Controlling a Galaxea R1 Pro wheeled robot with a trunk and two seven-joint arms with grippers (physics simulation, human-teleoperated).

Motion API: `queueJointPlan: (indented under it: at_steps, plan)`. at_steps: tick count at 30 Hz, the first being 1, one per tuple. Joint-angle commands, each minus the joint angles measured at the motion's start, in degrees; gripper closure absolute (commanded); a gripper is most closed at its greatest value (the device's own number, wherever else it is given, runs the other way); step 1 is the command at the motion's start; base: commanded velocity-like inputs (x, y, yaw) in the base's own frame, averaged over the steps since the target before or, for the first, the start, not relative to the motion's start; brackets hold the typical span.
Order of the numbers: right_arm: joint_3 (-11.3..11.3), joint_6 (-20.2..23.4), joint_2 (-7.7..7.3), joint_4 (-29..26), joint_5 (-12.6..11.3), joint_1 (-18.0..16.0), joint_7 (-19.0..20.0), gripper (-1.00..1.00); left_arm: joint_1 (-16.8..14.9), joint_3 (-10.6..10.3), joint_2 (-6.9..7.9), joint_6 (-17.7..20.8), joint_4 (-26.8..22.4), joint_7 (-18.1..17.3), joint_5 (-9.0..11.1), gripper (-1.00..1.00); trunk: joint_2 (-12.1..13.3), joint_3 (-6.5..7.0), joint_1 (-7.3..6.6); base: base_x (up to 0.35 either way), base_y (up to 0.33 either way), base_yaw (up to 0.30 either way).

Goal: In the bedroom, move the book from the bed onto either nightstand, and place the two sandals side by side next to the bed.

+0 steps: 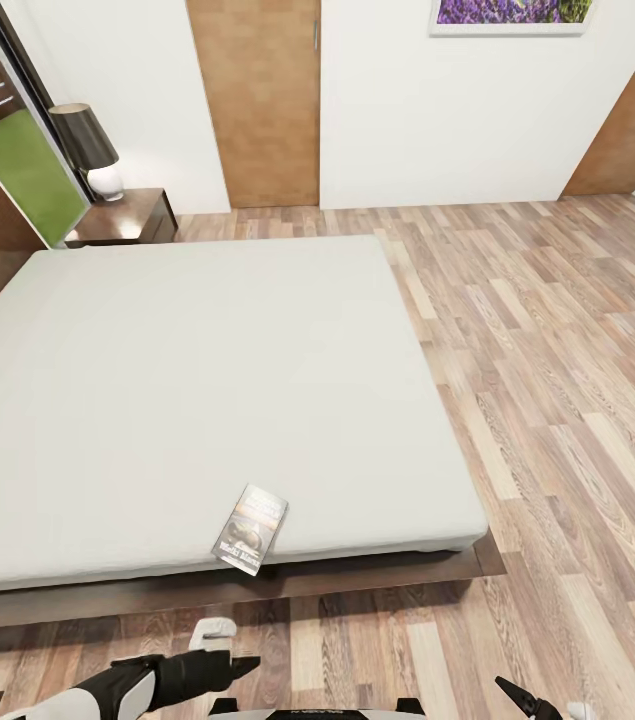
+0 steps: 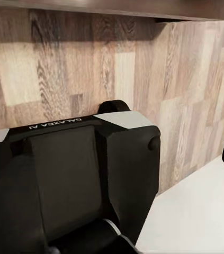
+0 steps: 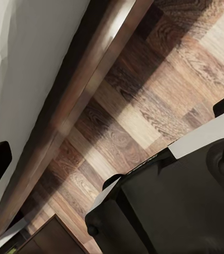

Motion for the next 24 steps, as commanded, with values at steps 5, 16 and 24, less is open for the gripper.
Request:
queueJointPlan:
  at_steps: [5,16,24]
  plan:
    - [-0.3,0.59,-0.01,-0.01,-0.14,-0.02,0.43,-1.0,-0.03,-0.4,2.66,1.31,-0.01,-0.68,0.44,-1.0,-0.09,-0.07,0.03,0.0,0.0,0.0]
    - [-0.21,0.59,-0.02,-0.25,-0.14,-0.02,0.48,-1.0,-0.03,2.04,7.39,0.01,0.09,-0.78,5.73,-1.0,-0.09,-0.07,0.03,0.0,0.0,0.0]
    - [-0.21,0.59,-0.01,-0.26,0.72,-0.02,0.58,-1.0,-0.03,2.17,7.48,-0.39,0.04,-0.76,6.32,-1.0,-0.09,-0.05,0.03,0.0,0.0,0.108]
